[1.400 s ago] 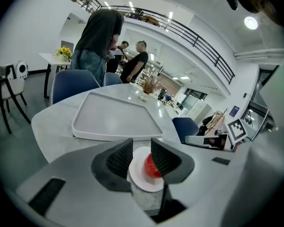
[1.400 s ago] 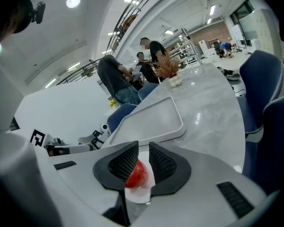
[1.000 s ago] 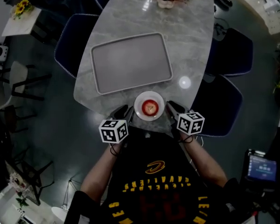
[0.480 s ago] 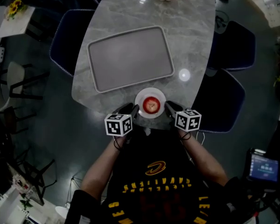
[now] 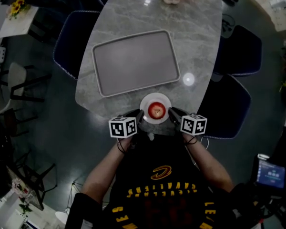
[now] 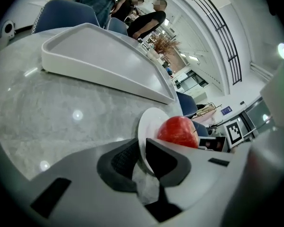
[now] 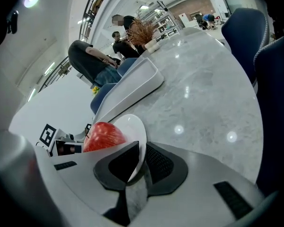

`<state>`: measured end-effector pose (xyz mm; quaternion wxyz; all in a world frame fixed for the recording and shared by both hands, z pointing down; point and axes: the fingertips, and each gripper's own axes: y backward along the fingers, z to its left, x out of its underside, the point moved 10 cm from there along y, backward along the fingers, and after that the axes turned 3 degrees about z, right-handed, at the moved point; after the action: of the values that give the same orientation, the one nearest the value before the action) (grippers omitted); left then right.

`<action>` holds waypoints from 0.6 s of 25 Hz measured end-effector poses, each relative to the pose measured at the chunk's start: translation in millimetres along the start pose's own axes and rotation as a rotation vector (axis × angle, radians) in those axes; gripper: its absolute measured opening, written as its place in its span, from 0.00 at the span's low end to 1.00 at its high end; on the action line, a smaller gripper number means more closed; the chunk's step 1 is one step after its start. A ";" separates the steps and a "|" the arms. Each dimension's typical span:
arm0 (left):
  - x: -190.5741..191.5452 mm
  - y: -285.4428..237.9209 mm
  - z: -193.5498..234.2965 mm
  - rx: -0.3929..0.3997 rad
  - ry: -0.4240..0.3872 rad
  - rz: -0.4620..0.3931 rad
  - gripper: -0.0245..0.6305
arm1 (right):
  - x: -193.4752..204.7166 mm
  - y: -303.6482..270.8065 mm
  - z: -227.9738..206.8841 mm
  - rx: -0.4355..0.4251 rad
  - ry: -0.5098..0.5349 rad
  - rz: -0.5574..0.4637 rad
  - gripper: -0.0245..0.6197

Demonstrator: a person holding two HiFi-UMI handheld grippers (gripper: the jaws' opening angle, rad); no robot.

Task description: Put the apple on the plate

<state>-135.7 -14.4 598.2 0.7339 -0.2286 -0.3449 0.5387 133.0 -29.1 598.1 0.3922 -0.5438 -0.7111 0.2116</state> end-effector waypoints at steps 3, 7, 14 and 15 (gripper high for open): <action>-0.5 -1.3 3.4 0.016 0.045 0.001 0.11 | 0.0 -1.3 -2.1 -0.011 -0.045 -0.001 0.12; -1.2 -1.5 8.5 0.037 0.135 0.010 0.10 | 0.0 -1.4 -3.6 -0.026 -0.106 0.008 0.10; -12.3 7.3 11.4 0.075 0.193 -0.004 0.10 | -7.0 1.6 3.5 -0.072 -0.160 0.006 0.10; -14.2 9.4 11.1 0.082 0.201 -0.010 0.10 | -8.9 2.6 4.5 -0.085 -0.171 0.000 0.10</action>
<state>-152.6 -25.3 595.2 0.7762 -0.2495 -0.2485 0.5231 132.0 -36.0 590.5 0.3067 -0.5397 -0.7505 0.2268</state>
